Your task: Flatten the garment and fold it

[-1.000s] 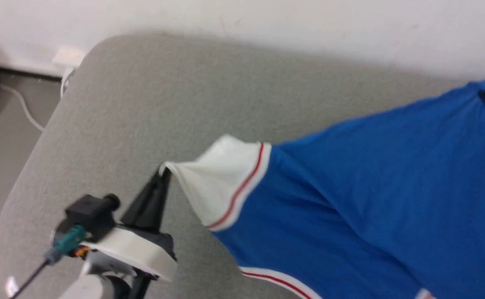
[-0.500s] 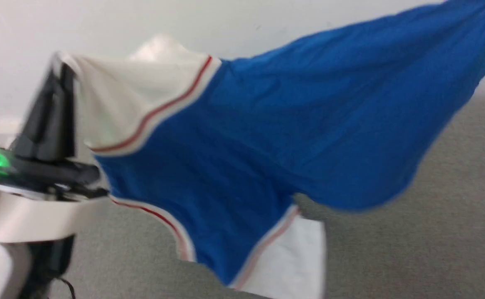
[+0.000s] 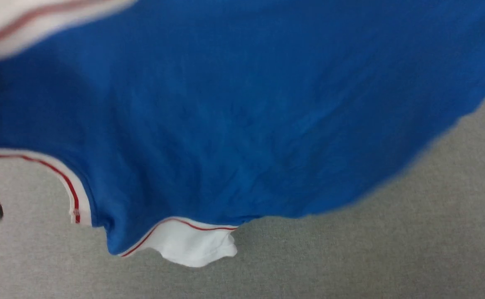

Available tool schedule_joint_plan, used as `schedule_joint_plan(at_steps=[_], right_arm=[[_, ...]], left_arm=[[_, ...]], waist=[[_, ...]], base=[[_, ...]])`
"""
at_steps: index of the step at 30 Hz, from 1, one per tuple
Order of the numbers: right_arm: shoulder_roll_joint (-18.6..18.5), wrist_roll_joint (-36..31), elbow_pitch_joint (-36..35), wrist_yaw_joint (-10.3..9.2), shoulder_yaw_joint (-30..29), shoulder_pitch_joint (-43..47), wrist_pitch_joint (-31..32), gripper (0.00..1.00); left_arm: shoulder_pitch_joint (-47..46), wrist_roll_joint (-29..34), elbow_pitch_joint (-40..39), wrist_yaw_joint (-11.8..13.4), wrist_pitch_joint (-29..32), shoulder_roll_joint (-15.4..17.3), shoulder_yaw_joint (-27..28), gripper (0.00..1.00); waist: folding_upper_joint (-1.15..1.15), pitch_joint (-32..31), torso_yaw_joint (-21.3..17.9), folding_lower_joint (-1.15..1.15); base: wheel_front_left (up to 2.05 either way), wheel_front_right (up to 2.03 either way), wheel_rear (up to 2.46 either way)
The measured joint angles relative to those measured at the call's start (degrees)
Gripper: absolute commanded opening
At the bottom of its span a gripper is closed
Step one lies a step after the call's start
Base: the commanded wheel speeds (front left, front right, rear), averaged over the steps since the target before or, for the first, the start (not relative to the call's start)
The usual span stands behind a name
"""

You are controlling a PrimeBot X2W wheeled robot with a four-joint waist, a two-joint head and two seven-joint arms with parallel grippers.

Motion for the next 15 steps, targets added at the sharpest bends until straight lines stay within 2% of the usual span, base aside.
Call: schedule_joint_plan(at_steps=[7,15], right_arm=[[0.1,-0.2,2.2,0.01,-0.9,-8.5,-0.6,0.00],[1.2,-2.0,14.8,0.02,2.9,-23.6,-6.2,0.00]], left_arm=[[-13.0,-2.8,10.3,-4.6,1.5,0.4,-0.3,0.00],[-33.7,0.5,31.2,-10.0,-0.3,-2.8,-6.3,0.00]], waist=[[0.00,6.5,-0.8,0.01],[0.00,15.8,-1.3,0.02]], base=[[0.00,0.00,0.00],[0.00,0.00,0.00]])
